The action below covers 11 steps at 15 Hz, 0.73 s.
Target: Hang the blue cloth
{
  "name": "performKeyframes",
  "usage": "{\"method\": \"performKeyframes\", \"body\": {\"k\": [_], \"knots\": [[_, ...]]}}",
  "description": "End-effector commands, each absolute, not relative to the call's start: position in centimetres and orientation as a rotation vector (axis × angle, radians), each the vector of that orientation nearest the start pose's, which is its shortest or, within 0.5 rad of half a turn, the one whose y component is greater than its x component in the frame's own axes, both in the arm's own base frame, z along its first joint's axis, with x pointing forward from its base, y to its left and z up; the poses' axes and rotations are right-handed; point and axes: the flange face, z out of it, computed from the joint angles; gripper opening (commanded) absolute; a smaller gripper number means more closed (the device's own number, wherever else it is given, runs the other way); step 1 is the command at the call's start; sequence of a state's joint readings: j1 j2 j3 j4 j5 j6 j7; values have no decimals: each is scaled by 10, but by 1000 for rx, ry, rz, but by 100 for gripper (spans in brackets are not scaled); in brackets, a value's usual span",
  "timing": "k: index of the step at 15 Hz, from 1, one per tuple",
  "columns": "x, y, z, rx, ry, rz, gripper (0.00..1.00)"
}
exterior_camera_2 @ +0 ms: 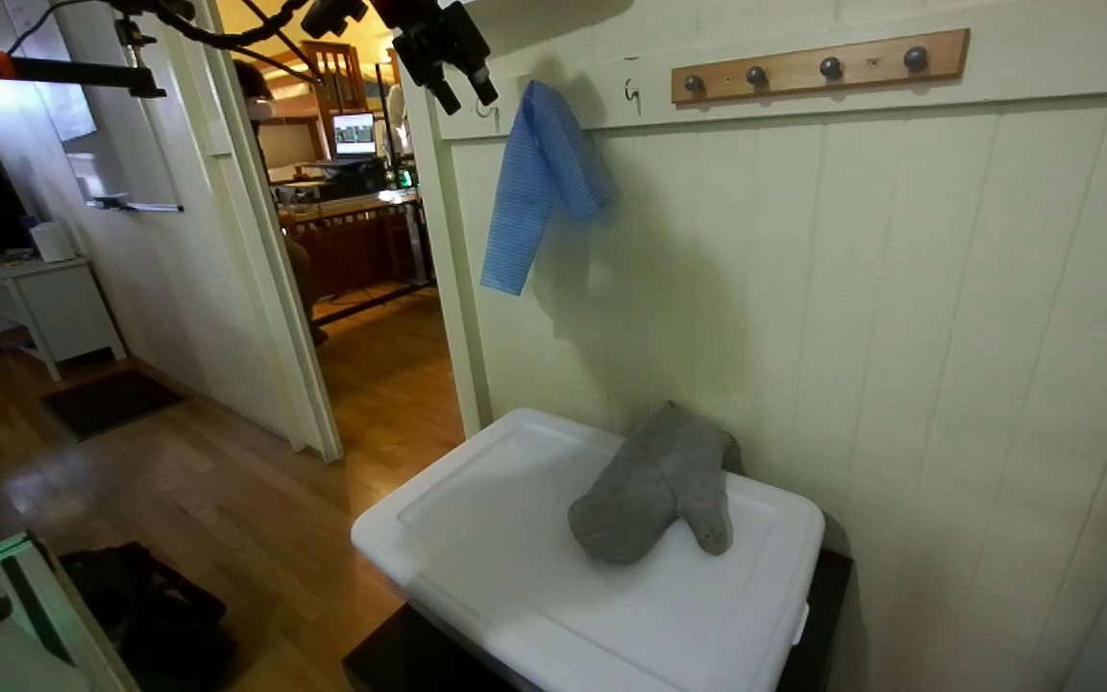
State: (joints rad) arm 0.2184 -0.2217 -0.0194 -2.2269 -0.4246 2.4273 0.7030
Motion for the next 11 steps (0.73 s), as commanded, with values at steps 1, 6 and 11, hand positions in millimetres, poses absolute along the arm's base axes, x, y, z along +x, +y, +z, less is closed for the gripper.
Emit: {"method": "performKeyframes", "body": {"k": [1,6,11], "knots": [[487,92,507,-3093,416,-825,100],[490,94,508,-3083,435,-799,100],[487,94,507,-3080,438,-795,100]]}}
